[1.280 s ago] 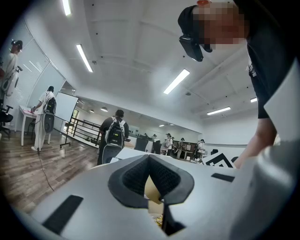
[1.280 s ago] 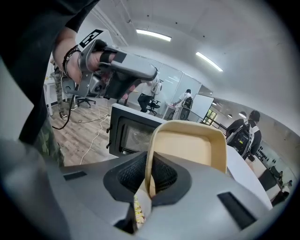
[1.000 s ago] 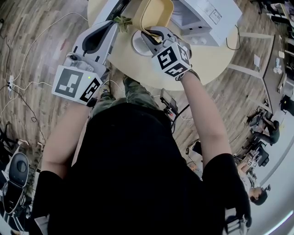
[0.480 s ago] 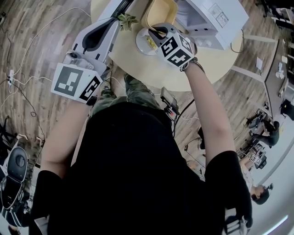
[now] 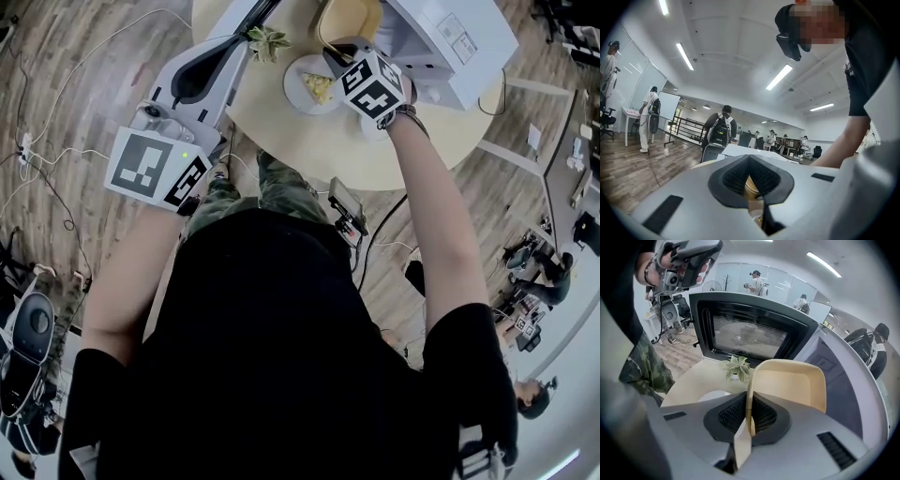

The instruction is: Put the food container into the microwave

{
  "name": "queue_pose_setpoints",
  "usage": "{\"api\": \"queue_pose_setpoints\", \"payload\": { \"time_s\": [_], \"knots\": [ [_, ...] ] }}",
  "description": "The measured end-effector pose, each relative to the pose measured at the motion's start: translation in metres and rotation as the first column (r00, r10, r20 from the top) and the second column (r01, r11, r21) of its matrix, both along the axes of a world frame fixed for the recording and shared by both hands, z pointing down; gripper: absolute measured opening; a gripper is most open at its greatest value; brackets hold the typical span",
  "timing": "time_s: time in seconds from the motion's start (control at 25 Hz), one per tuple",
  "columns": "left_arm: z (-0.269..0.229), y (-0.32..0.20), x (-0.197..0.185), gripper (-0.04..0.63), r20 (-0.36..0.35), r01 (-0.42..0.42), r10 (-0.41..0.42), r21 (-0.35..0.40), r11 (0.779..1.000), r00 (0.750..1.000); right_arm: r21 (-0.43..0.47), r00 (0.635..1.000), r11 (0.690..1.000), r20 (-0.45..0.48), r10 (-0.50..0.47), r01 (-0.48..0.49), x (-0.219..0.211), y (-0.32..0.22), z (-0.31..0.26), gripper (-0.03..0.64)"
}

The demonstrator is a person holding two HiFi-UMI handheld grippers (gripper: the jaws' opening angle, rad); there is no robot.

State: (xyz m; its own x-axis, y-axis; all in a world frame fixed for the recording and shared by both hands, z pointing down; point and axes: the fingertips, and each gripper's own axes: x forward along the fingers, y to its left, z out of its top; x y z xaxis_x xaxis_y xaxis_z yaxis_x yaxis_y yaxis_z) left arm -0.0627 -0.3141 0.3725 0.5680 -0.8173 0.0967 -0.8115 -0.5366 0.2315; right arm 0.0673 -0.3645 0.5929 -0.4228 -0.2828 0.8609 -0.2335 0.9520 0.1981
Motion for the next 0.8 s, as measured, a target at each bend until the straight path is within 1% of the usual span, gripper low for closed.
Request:
{"api": "queue_pose_setpoints", "payload": {
  "time_s": [0.24,0.52,0.8],
  "knots": [
    [0.002,-0.002,-0.002,0.018,0.008,0.000,0.000,-0.005,1.000,1.000,-0.010,0.997,1.000,-0.072,0.008,-0.008,0.010,-0.015,0.013,0.029],
    [0.009,-0.003,-0.004,0.018,0.022,0.005,-0.005,-0.024,1.000,1.000,-0.032,0.989,0.996,-0.132,0.073,-0.077,0.026,-0.033,0.033,0.029],
    [0.012,-0.006,-0.003,0.018,0.037,0.006,-0.005,-0.027,1.000,0.999,0.010,0.974,0.992,-0.186,0.128,-0.128,0.039,-0.056,0.042,0.029]
  ]
}}
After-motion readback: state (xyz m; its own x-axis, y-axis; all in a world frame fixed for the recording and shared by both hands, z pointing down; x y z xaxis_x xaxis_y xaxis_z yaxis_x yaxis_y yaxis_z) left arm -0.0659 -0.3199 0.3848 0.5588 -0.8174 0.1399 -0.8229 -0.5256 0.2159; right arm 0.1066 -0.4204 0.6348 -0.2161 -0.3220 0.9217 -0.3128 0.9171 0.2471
